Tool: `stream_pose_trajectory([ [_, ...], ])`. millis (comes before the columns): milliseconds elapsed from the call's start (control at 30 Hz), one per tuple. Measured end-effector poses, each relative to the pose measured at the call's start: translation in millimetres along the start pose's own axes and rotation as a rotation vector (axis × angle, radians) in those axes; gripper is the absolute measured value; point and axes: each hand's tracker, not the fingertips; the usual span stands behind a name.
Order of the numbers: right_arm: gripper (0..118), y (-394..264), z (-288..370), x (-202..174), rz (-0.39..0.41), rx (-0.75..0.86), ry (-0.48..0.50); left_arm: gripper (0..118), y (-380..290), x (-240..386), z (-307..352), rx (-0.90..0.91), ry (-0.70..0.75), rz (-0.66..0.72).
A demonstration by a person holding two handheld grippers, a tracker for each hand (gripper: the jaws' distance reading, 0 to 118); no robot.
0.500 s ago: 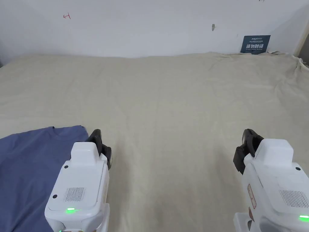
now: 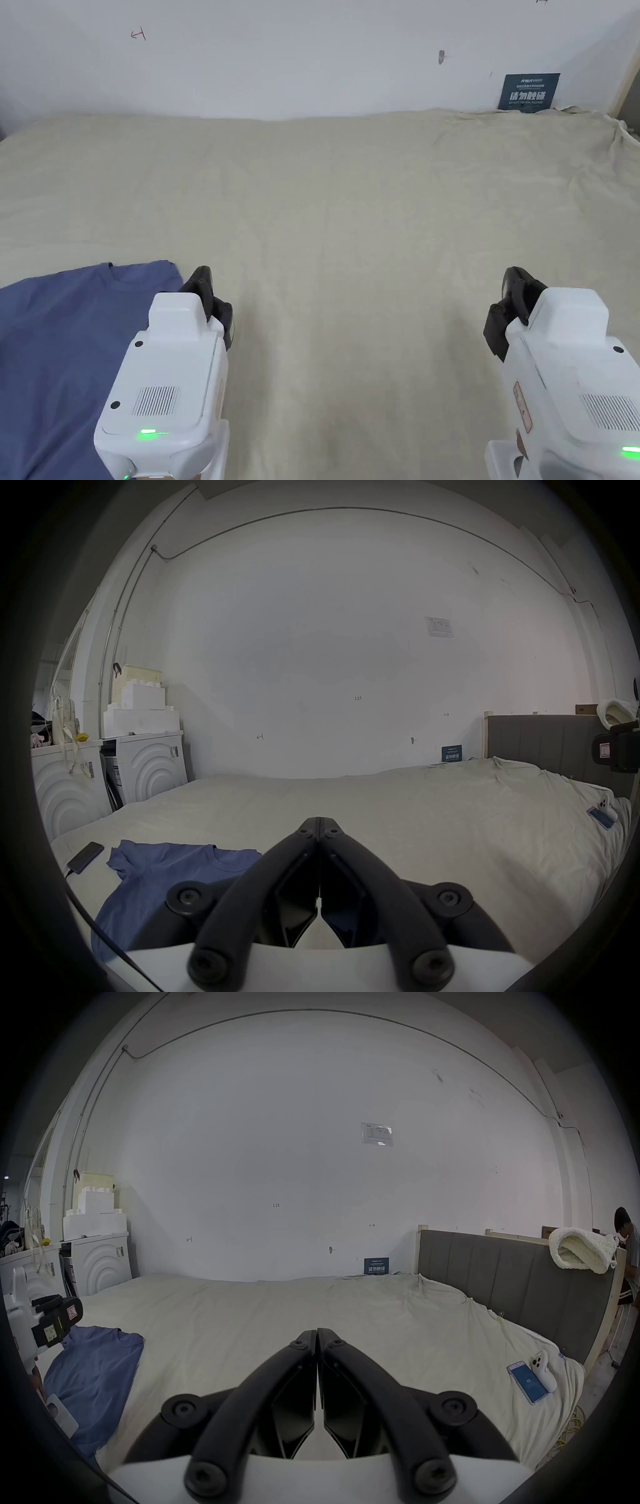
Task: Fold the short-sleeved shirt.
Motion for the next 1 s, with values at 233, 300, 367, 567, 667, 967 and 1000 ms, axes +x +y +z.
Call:
stream_pose_trajectory([
  [233,0,0.3,0.5,-0.4,0.010,0.004,0.000,0,-0.4,-0.8,-0.2,0.004,0.000,0.000],
  [300,1,0.4,0.5,-0.3,0.010,0.006,0.001,0,-0.2,-1.0,0.1,0.005,0.002,0.001],
  [367,1,0.8,0.6,-0.2,0.010,0.006,0.001,0,0.3,-1.0,0.6,0.006,0.001,0.001],
  [567,1,1.6,1.6,0.1,0.010,0.010,0.002,0,0.9,-0.6,1.1,0.008,-0.002,-0.007],
  [667,1,2.3,1.7,-0.1,0.011,0.010,0.003,0,2.4,-0.8,1.6,0.009,0.000,0.001],
  [967,1,8.0,-1.9,-11.4,0.025,0.019,0.026,0,6.5,-14.5,4.1,0.017,0.025,0.010],
  [1000,1,8.9,-3.0,-14.3,0.026,0.021,0.031,0,6.7,-17.8,4.7,0.017,0.031,0.009],
])
